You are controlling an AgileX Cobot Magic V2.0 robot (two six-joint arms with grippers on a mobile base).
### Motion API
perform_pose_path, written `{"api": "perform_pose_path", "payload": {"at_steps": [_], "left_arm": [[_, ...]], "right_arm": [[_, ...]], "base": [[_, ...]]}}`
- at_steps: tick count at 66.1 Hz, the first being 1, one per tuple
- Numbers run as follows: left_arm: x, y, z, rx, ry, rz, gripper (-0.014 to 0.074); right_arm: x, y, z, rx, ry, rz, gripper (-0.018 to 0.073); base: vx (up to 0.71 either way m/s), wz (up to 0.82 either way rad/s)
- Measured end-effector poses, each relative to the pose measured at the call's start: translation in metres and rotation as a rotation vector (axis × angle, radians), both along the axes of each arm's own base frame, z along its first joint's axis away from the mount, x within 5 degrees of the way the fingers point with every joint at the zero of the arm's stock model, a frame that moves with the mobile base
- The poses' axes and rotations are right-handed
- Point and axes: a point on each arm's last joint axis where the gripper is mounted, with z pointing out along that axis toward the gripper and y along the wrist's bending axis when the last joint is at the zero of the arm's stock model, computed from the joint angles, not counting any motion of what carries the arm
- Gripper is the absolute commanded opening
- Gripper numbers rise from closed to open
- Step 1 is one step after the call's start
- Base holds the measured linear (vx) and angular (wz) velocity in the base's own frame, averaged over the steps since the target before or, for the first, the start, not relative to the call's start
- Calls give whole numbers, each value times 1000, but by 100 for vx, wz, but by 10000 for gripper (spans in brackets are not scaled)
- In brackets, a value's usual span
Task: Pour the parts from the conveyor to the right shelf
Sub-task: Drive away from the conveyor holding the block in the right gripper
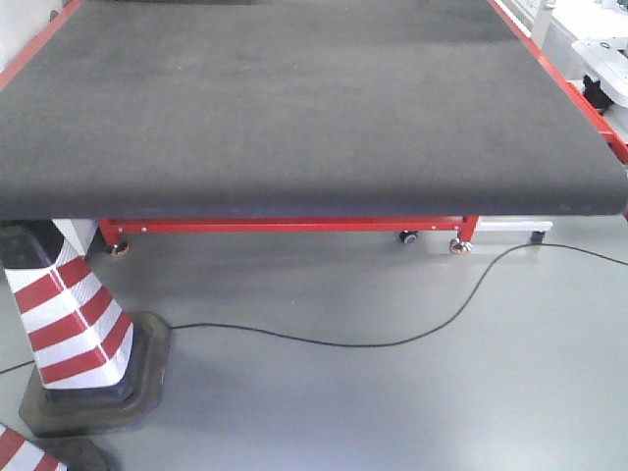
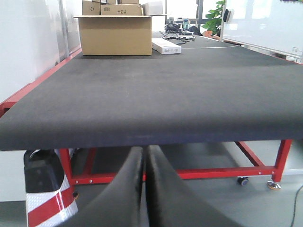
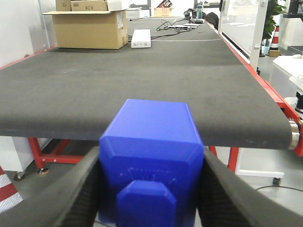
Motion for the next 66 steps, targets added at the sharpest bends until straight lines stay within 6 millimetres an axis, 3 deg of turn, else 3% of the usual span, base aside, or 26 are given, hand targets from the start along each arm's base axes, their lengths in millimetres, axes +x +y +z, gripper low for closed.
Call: {"api": "perform_pose_path", "payload": {"at_steps": [22,66], "left_arm": [[0,0,0,0,0,0,-6],[0,0,0,0,0,0,-6]], "right_arm": [[0,0,0,0,-1,0,-5],[0,0,0,0,-1,0,-5]], "base": [[-20,-34],[-16,-90]]}}
